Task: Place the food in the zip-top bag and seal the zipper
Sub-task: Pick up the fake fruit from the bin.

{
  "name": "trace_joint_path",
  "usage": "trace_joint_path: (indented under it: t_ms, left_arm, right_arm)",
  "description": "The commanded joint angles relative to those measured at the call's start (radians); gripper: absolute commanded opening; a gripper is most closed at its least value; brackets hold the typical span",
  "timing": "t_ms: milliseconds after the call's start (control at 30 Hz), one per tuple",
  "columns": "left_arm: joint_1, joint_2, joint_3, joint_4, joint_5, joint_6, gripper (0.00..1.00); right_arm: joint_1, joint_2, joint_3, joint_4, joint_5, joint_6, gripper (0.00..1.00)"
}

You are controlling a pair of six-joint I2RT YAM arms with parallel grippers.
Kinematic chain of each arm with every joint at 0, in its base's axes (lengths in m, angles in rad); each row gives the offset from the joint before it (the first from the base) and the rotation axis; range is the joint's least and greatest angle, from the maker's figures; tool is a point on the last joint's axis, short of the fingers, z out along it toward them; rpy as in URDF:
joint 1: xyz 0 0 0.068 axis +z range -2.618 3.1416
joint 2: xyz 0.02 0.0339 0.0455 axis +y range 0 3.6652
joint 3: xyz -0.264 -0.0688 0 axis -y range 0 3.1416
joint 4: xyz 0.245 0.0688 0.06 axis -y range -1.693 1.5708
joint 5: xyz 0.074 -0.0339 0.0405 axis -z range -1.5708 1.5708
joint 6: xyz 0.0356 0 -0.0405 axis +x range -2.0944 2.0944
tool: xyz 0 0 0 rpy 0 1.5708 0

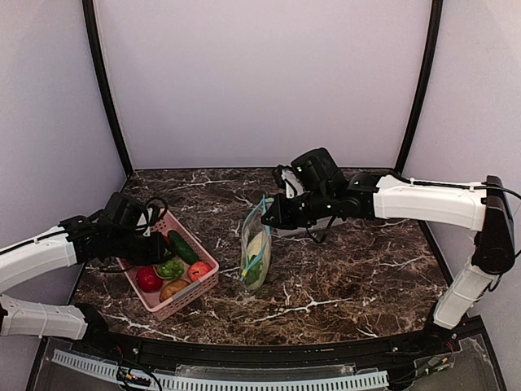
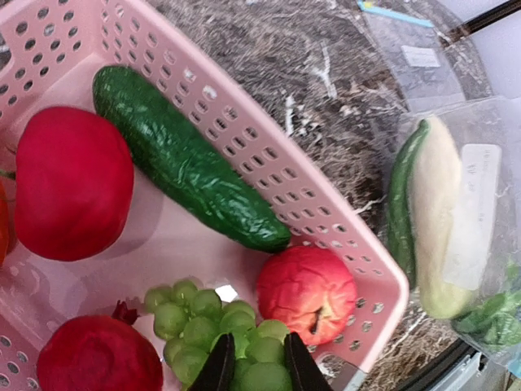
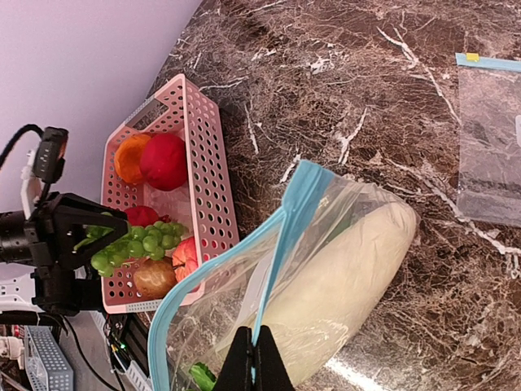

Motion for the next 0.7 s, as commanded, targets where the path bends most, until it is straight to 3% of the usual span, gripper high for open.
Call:
trace_joint_path:
  t_ms: [0,400,667]
  left_arm:
    - [0.003,-0.07,0.071,-0.037,0.048,0.04,0.11]
    - [0.003,-0.137,0.183,-0.016,0.155,0.143,0.09]
    - [0.002,-0.092,0.288,0.124,0.383,0.216,0.09]
  right_arm:
    - [-0.003,0.0,0.03,0.033,-0.009,-0.011,0.0]
    - [-0.003,0.003,0.032,0.032,-0.014,-0.014,0.0]
    - [-0.002,0.01,0.049,0.03,-0.038,-0.023,0.0]
